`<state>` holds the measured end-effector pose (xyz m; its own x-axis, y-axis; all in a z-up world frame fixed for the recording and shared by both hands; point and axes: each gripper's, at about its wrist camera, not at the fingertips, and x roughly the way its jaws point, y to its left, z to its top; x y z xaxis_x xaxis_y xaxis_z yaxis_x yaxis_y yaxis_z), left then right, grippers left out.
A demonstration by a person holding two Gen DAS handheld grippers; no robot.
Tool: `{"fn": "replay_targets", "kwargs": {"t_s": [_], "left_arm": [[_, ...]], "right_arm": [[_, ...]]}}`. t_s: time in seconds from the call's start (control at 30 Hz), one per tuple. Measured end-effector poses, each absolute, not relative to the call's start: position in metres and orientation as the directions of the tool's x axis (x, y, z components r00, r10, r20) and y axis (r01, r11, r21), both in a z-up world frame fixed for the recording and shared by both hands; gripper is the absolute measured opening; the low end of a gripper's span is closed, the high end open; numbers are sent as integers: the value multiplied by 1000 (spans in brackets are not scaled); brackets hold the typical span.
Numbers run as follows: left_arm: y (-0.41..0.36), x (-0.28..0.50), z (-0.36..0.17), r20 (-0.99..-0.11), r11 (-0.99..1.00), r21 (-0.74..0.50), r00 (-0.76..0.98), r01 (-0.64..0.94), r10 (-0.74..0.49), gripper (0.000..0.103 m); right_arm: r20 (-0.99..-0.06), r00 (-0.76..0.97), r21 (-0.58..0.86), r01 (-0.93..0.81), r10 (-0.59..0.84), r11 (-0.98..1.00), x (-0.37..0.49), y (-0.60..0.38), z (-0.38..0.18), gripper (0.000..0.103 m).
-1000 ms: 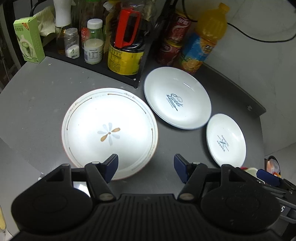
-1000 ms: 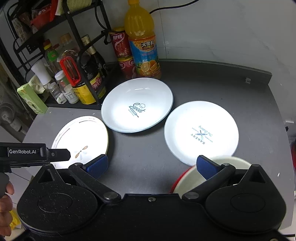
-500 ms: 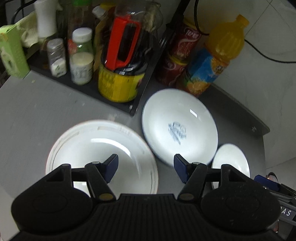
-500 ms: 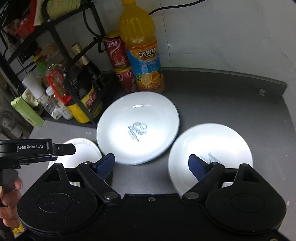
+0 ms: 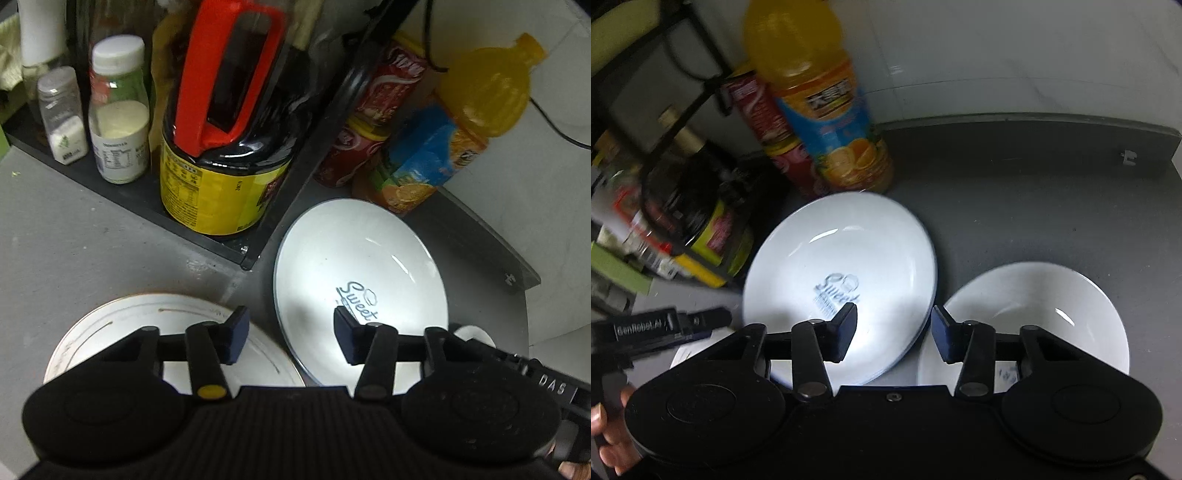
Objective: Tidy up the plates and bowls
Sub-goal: 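Close both grippers on the rim of the 'Sweet' plate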
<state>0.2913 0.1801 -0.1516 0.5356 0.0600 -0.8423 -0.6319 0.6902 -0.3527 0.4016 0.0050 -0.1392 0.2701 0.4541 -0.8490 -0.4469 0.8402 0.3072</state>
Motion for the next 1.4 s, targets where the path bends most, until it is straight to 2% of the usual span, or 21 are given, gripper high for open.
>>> {"fn": "replay_targets", "kwargs": {"t_s": [0.1, 0.17, 0.33, 0.5, 0.8, 0.83, 1.1, 1.4], "left_arm": [[184, 300, -163, -843, 701, -360, 537, -616, 39, 43], [186, 305, -172, -852, 712, -353, 524, -607, 24, 36], [199, 309, -184, -847, 681, -384, 531, -624, 8, 32], [206, 315, -193, -856, 677, -391, 516, -624, -19, 24], [208, 322, -206, -857, 647, -429, 510, -630, -71, 11], [208, 323, -208, -857, 643, -435, 509, -630, -81, 10], [210, 322, -204, -856, 626, -448, 508, -639, -95, 7], [212, 315, -186, -856, 625, -444, 509, -642, -85, 7]], "right_arm": [[-858, 282, 293, -420, 430, 859, 412, 8, -150, 44], [-868, 278, 286, -395, 410, 873, 419, 10, -158, 41], [-882, 273, 265, -385, 384, 884, 429, 12, -170, 40], [-882, 283, 255, -385, 376, 887, 436, 17, -177, 38], [-910, 217, 246, -401, 352, 883, 448, 36, -202, 26], [-912, 210, 248, -401, 352, 882, 449, 36, -204, 22], [-900, 193, 288, -413, 391, 864, 447, 33, -212, 17], [-864, 210, 349, -405, 458, 845, 436, 15, -196, 11]]}}
